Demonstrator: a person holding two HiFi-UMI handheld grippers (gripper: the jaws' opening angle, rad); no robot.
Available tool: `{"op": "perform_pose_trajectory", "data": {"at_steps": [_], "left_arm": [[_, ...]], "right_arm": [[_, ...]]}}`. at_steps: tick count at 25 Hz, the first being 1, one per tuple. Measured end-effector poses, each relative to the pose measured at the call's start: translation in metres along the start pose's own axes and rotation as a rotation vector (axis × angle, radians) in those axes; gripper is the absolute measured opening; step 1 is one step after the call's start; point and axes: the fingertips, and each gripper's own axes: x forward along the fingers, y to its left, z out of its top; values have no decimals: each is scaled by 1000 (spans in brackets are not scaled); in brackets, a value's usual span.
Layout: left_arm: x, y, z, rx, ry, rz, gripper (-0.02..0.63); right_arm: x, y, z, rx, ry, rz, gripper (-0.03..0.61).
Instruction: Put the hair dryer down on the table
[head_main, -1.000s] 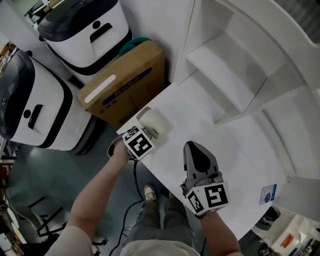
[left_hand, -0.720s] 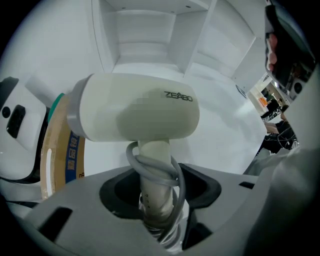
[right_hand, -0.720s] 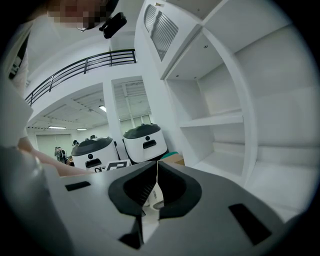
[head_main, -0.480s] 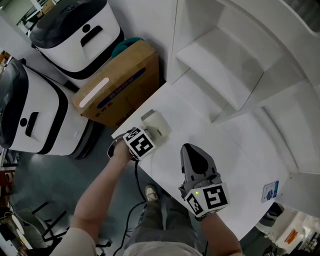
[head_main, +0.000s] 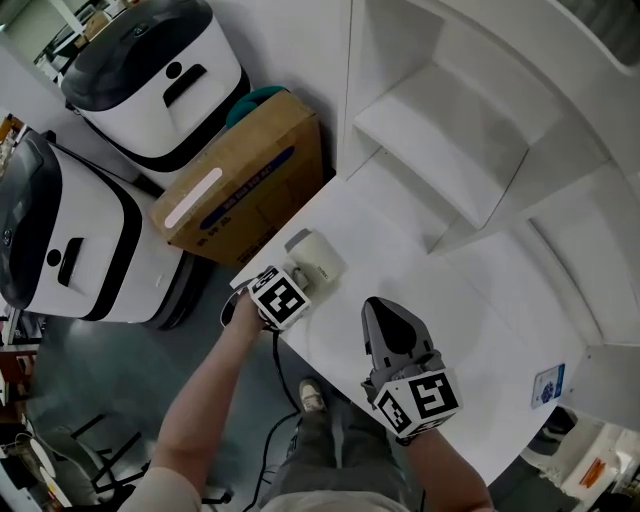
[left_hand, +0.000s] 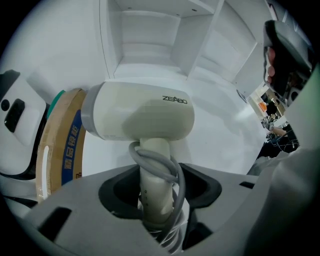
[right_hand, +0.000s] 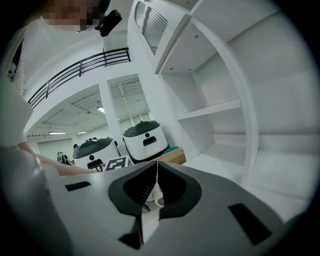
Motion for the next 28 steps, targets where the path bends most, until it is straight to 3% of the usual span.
{"op": "perform_pose_trajectory", "data": {"at_steps": [8,14,20,25,28], "left_arm": [[-10,-2,-7,-33,-25,10,233],[-46,-6,4,-28,-100,46,232],[-127,-10,19,-77,-278,190,232],[-217,-30,36,-103,-493,261,211],[-275,-54,48,-86,-627,285,200]], "right_arm": [[-10,6,2,-3,5,-4,20],[-21,11,8,-14,-3,-5,20],[-39,27,30,-26,-40,-15,20],[-57,48,76,-223,-115,-44,20],[-72,69,113,-273,-178,-11,20]]}}
